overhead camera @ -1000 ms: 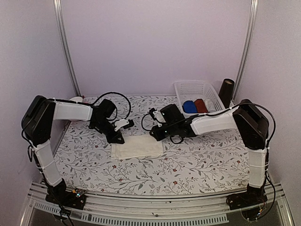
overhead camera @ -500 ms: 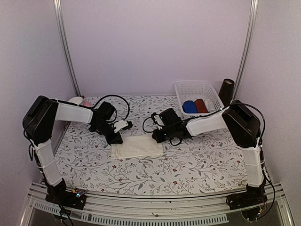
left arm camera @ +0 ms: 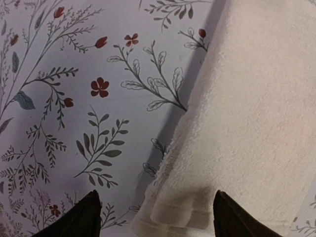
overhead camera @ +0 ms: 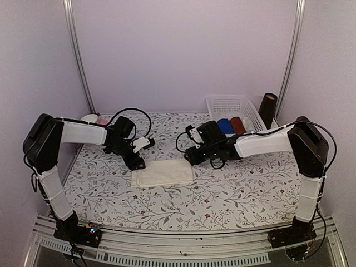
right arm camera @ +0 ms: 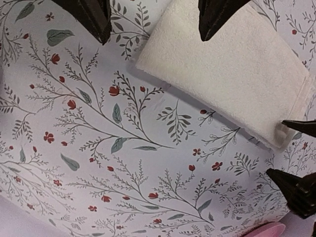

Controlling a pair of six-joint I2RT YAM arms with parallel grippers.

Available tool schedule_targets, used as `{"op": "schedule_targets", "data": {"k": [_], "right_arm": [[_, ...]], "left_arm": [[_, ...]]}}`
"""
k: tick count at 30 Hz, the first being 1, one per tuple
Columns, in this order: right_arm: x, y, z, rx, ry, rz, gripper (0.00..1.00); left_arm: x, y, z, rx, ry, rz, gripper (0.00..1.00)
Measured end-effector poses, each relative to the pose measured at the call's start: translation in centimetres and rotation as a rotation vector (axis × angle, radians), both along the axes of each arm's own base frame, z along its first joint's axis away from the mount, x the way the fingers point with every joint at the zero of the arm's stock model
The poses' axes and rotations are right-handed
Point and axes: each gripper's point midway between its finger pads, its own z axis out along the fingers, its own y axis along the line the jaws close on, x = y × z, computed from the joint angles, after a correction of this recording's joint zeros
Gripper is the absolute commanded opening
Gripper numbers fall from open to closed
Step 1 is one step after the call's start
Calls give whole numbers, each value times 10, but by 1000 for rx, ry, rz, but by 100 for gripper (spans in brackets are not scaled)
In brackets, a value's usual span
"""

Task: Roll the towels
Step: Smooth out the towel at the center of the board, then move the towel to the center of the board.

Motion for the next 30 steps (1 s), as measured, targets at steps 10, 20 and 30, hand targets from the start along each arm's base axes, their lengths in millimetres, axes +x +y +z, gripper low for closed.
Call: {"op": "schedule_targets", "data": {"k": [10, 20, 30], "right_arm": [[-2, -41, 57, -57, -153, -91, 99], [-13, -42, 65, -90, -181, -101, 99], [-12, -55, 73, -122, -224, -148, 99]], "left_arm": [[-6, 4, 63, -50, -147, 7, 97], [-16, 28, -5, 130, -55, 53, 97], [66, 15, 4, 230, -304, 113, 97]]}}
